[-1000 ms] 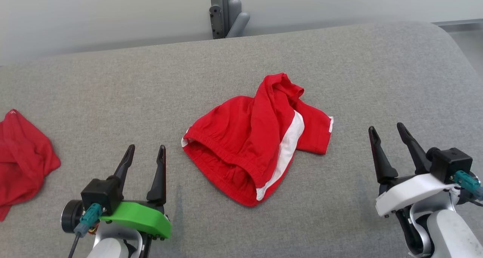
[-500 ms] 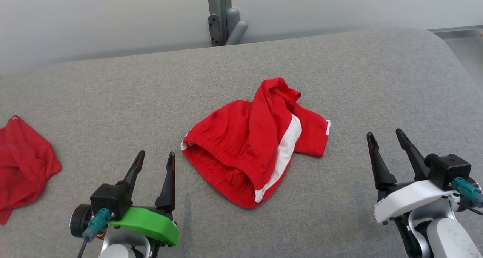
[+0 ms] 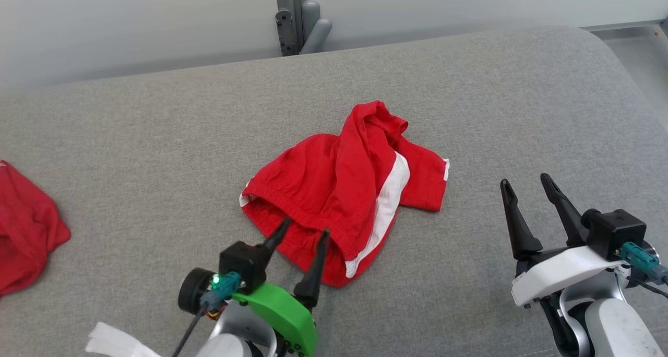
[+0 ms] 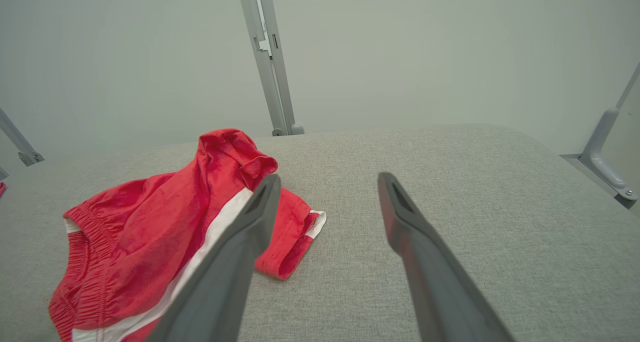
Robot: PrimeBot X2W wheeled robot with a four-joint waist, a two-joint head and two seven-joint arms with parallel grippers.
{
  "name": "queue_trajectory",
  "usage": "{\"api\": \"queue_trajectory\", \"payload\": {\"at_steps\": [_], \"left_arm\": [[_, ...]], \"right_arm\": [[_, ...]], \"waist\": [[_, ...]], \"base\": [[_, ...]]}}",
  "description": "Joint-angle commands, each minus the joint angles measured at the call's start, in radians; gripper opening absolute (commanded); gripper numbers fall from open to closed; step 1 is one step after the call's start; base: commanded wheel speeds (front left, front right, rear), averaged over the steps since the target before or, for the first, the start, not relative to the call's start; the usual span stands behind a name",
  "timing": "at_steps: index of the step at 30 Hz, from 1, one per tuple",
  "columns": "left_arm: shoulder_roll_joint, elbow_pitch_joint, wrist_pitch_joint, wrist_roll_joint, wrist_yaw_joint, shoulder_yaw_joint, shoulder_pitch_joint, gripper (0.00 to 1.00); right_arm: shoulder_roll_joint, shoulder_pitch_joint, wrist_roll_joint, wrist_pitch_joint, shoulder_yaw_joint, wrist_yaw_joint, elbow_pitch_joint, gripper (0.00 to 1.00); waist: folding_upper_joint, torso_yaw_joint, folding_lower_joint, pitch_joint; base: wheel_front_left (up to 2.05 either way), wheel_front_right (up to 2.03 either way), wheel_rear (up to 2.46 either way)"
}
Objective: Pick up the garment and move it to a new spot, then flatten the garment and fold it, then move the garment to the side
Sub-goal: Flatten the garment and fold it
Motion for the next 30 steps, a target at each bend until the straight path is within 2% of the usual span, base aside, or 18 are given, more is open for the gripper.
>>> {"api": "queue_trajectory", "payload": {"at_steps": [1,7,13,14,15,22,26,30], "left_arm": [[-0.006,0.012,0.011,-0.004,-0.007,-0.009,-0.008,1.00],[-0.043,0.089,0.097,-0.026,-0.032,-0.076,-0.006,1.00],[-0.057,0.155,0.108,-0.040,-0.053,-0.087,-0.024,1.00],[-0.061,0.166,0.108,-0.046,-0.061,-0.088,-0.030,0.76],[-0.067,0.173,0.098,-0.052,-0.067,-0.085,-0.036,0.00],[-0.060,0.171,0.026,-0.027,-0.093,-0.067,-0.105,0.00],[-0.031,0.092,0.012,-0.016,-0.075,-0.040,-0.139,0.00],[0.042,-0.048,0.053,-0.028,-0.024,0.030,-0.139,0.00]], "right_arm": [[0.000,-0.011,0.004,0.001,0.002,0.000,-0.003,1.00],[0.001,-0.019,0.013,-0.010,0.009,0.000,0.006,1.00],[0.008,-0.036,0.022,-0.019,0.013,0.000,0.017,1.00],[0.009,-0.038,0.024,-0.022,0.013,0.000,0.020,1.00],[0.009,-0.039,0.024,-0.025,0.014,0.000,0.022,1.00],[0.011,-0.048,0.029,-0.034,0.010,0.000,0.036,1.00],[0.013,-0.037,0.028,-0.036,-0.001,0.000,0.040,1.00],[0.015,-0.026,0.033,-0.030,-0.009,0.000,0.042,1.00]], "waist": [[0.0000,-0.015,0.0000,0.013],[0.0000,-0.047,0.0000,0.042],[0.0000,-0.068,0.0000,0.070],[0.0000,-0.070,0.0000,0.073],[0.0000,-0.071,0.0000,0.075],[0.0000,-0.074,0.0000,0.079],[0.0000,-0.062,0.0000,0.069],[0.0000,-0.037,0.0000,0.056]], "base": [[0.00,0.00,0.00],[0.00,0.00,0.00],[0.00,0.00,0.00],[0.00,0.00,0.00],[0.00,0.00,0.00],[0.00,0.00,0.00],[0.00,0.00,0.00],[0.00,0.00,0.00]]}}
